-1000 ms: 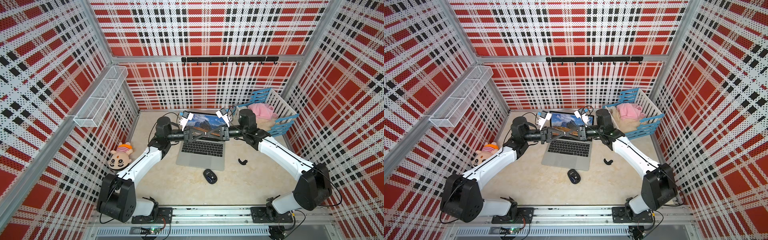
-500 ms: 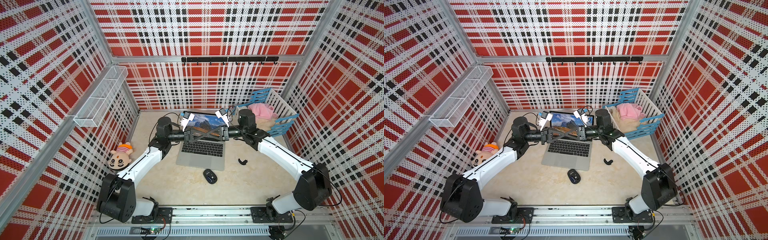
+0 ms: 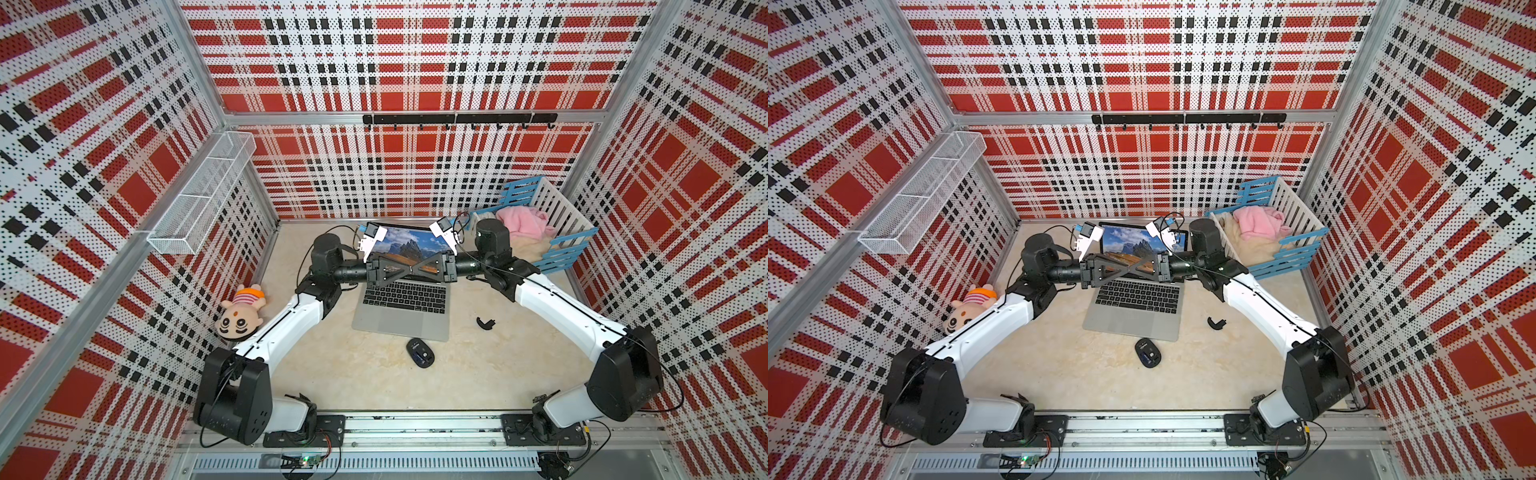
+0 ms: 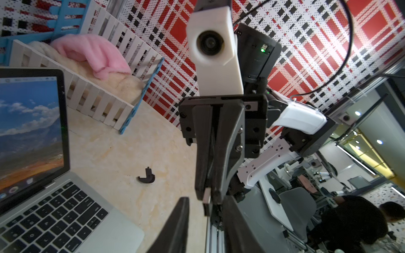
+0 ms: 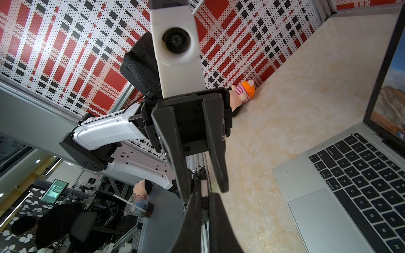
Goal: Remove the wireless mouse receiver from the laptop
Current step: Adjust the USB plug, then move the mouse to the center of the board.
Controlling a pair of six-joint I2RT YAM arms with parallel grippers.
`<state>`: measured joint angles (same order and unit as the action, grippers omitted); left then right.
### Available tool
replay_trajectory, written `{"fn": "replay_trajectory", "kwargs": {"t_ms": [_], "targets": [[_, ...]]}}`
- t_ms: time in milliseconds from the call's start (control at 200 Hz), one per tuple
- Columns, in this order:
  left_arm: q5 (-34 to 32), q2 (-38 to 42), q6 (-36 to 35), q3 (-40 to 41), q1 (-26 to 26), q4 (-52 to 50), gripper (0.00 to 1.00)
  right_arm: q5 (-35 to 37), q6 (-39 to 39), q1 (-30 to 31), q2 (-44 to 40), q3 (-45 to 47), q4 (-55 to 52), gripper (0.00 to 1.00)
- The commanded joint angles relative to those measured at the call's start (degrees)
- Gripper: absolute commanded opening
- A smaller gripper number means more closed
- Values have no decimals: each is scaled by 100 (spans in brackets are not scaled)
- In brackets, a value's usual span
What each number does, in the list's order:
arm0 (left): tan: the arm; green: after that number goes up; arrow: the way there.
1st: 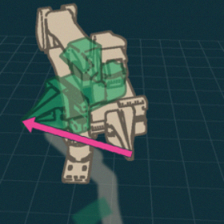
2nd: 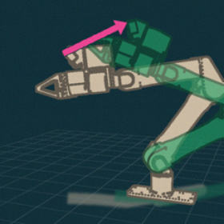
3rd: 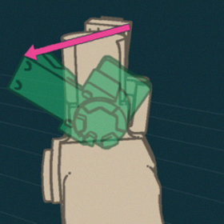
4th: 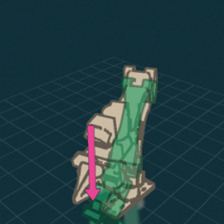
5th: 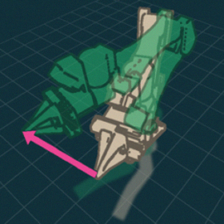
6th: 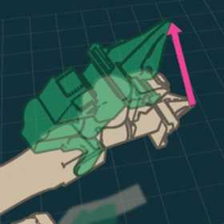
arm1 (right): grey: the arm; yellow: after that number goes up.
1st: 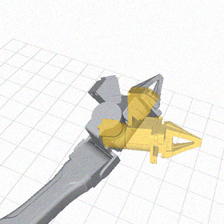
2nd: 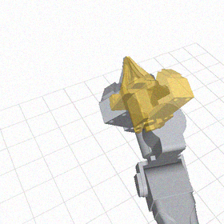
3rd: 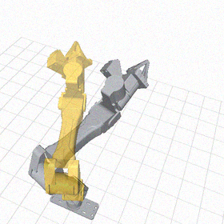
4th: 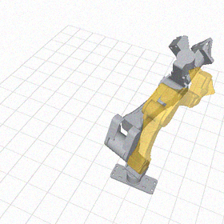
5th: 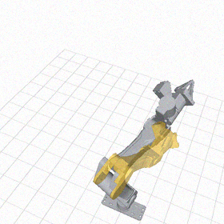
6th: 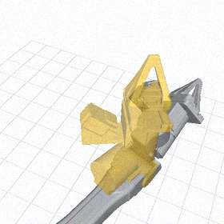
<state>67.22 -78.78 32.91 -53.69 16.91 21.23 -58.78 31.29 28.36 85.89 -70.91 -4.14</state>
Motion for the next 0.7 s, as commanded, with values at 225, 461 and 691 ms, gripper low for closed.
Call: {"fn": "replay_trajectory", "kwargs": {"t_ms": [225, 461, 691], "targets": [[-2189, 586, -2983, 68, 548, -2382, 50, 3335, -1356, -313, -519, -209, -2971, 0], [-3773, 429, -5288, 50, 1772, -3527, 59, 4195, -1610, -311, -995, 308, -3188, 0], [-5176, 11, -7631, 523, 2786, -4076, 71, 3953, -1670, -305, -1327, 726, -2951, 0]]}}
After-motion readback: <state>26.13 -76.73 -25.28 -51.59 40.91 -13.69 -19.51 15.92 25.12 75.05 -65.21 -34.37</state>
